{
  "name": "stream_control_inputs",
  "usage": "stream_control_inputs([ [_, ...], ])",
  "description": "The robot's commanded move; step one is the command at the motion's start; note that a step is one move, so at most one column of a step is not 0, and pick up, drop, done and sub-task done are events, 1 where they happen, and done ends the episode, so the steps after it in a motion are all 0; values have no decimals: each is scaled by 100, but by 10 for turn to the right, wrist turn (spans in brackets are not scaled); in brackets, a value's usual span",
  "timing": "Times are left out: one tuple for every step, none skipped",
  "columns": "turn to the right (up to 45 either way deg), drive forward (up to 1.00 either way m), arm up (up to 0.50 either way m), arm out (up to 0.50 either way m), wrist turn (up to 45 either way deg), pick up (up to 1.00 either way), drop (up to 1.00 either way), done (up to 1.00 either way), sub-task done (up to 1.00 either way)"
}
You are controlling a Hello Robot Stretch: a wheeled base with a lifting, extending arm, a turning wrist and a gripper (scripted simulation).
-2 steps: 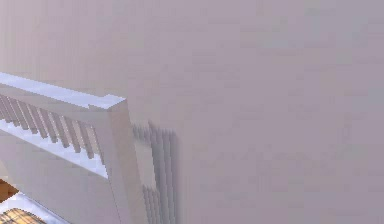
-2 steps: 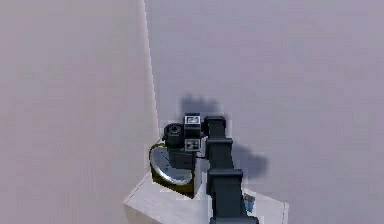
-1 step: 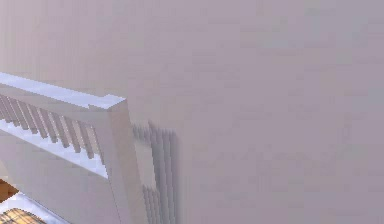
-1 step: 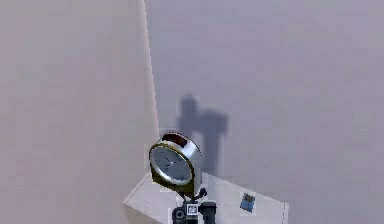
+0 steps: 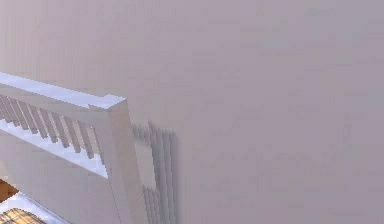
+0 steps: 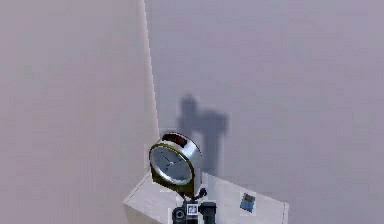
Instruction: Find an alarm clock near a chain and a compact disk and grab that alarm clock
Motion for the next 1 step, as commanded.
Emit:
stream_control_inputs([
  [0, 0, 10, 0, 0, 0, 0, 0, 0],
])
